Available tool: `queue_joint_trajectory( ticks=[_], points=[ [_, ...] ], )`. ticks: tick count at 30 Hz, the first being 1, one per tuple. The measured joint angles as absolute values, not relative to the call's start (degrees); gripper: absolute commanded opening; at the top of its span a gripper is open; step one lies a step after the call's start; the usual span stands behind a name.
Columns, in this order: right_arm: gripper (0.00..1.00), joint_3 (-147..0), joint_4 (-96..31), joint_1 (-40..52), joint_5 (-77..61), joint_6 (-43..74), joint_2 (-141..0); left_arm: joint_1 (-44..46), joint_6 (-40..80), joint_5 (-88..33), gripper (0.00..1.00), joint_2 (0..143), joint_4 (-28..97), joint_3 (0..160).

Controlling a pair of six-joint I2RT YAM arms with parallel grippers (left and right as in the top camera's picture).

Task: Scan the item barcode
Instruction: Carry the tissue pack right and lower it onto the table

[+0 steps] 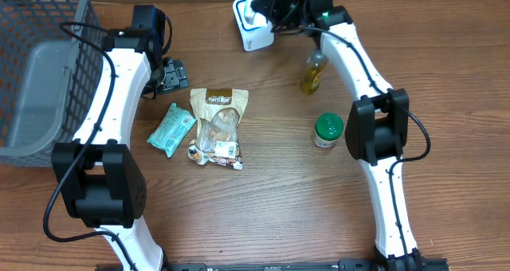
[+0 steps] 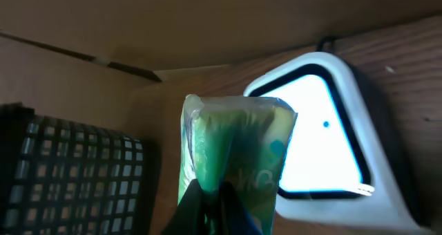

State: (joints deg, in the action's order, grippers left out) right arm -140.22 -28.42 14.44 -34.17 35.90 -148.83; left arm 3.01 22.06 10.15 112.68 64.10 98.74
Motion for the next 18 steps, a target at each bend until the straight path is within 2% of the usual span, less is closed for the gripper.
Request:
queue_joint_trajectory(
  ticks=[10, 18],
  points=[
    [0.04, -140.22, -49.01, 6.02, -34.7, 35.29, -134.85, 3.01, 22.06, 10.15, 1.0, 112.68, 64.07, 98.74],
    [0.04, -140.42, -74.87, -3.66, -27.79, 30.02, -131.85, 3.01, 22.06, 10.15, 1.0, 112.68, 64.05, 98.74]
  ],
)
